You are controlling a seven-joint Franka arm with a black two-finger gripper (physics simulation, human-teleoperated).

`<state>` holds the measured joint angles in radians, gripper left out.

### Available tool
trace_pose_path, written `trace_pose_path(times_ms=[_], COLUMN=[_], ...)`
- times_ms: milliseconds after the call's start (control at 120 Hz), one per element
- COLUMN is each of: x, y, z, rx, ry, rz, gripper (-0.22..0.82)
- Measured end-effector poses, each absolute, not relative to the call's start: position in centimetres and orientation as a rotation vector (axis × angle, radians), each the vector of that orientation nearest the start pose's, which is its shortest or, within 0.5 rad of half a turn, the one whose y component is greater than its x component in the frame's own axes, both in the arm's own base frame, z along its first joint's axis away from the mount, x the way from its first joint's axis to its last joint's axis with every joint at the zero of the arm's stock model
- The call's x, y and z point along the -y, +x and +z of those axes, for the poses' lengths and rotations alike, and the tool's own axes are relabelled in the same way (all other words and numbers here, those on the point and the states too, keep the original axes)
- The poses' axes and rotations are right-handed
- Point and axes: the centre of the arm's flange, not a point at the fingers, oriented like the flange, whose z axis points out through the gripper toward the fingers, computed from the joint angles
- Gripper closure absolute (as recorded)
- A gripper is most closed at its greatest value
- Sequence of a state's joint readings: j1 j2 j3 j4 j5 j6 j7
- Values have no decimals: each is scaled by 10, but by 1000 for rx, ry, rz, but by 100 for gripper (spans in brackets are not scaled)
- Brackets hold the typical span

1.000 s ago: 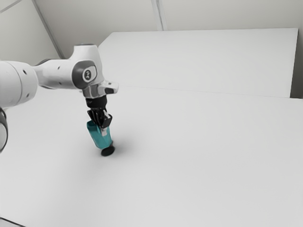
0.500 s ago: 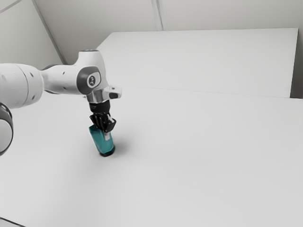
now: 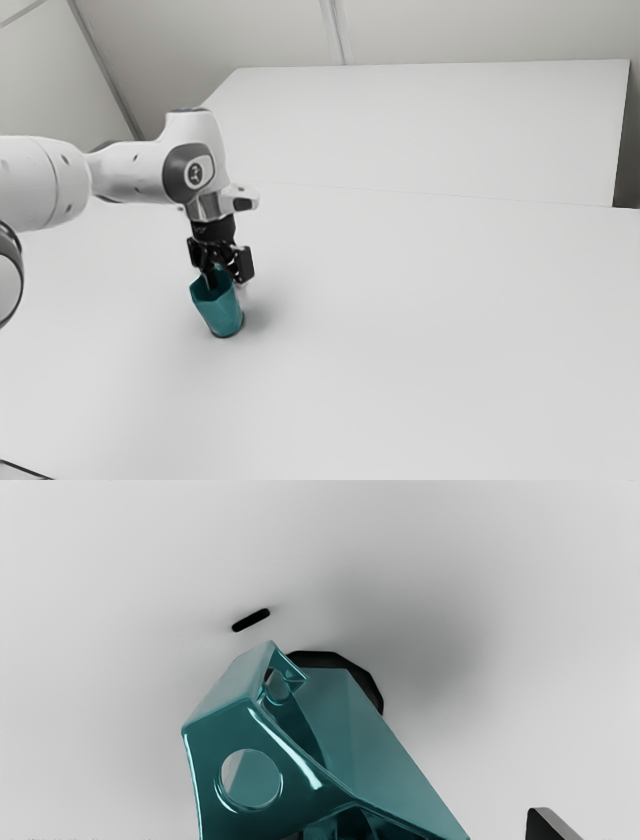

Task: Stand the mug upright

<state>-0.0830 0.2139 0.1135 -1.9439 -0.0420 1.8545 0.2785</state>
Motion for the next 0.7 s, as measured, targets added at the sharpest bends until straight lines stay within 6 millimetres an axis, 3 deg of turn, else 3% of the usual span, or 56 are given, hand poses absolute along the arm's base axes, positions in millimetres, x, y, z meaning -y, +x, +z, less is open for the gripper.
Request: trace_pose_path(times_ms=[167, 475, 700], x=[-6, -8, -10], y=[565, 583, 575], z=[395, 522, 600], rx=[-364, -315, -276], ry=[-3166, -3181, -3154], rz=[363, 166, 86], gripper=[6, 1, 1])
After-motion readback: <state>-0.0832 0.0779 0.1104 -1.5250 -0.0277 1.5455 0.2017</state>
